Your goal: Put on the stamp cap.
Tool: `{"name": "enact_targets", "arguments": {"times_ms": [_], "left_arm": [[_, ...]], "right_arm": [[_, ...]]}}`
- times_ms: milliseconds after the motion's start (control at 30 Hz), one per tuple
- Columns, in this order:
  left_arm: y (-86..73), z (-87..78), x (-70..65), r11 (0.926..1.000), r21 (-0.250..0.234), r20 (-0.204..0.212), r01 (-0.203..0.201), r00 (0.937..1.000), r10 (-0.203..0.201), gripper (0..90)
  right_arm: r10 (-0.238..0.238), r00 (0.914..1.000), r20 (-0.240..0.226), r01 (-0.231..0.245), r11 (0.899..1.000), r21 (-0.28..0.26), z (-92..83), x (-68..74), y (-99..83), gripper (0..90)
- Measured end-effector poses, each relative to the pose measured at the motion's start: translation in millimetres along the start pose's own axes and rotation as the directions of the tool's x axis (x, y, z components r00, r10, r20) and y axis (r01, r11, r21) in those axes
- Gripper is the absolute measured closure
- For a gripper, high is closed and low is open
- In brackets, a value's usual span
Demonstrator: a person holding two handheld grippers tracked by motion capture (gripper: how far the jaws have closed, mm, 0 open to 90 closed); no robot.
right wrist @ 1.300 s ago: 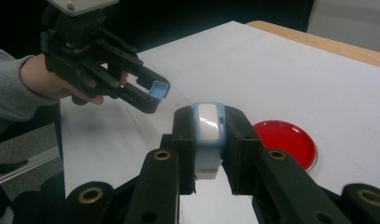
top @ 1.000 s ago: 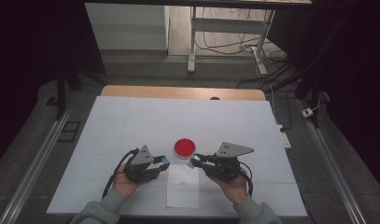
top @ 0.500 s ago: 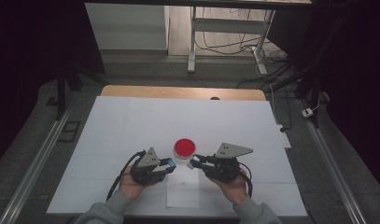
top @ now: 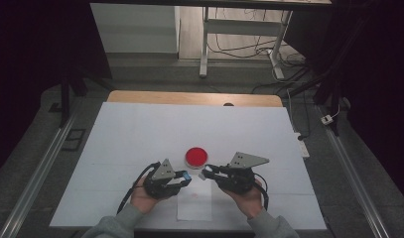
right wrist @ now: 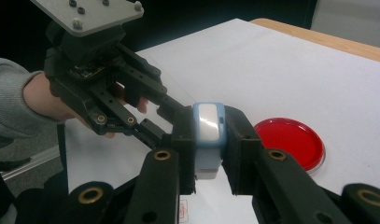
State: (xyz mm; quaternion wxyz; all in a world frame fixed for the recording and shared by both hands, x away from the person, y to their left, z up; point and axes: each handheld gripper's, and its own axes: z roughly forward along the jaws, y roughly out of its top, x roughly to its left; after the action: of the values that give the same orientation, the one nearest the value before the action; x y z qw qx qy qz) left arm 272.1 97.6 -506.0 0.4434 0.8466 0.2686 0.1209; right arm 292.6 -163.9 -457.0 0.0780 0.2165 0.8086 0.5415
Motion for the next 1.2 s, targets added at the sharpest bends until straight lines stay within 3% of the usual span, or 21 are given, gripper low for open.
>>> {"name": "enact_targets", "arguments": {"times_ms": [567, 1200], "left_arm": [[5.6, 15.3, -12.4, 0.9995, 0.013, 0.019, -0.028, 0.9994, 0.028, 65.4], [7.0, 19.2, -18.9, 0.9982, 0.011, -0.012, -0.06, 0.9981, 0.06, 65.4]], "right_arm": [[0.006, 0.9999, -0.009, -0.006, 1.0, 0.001, 2.6, 2.8, -0.7, 75.3], [0.084, 0.996, 0.03, -0.084, 0.996, 0.006, 11.7, 8.6, -5.9, 75.3]]}}
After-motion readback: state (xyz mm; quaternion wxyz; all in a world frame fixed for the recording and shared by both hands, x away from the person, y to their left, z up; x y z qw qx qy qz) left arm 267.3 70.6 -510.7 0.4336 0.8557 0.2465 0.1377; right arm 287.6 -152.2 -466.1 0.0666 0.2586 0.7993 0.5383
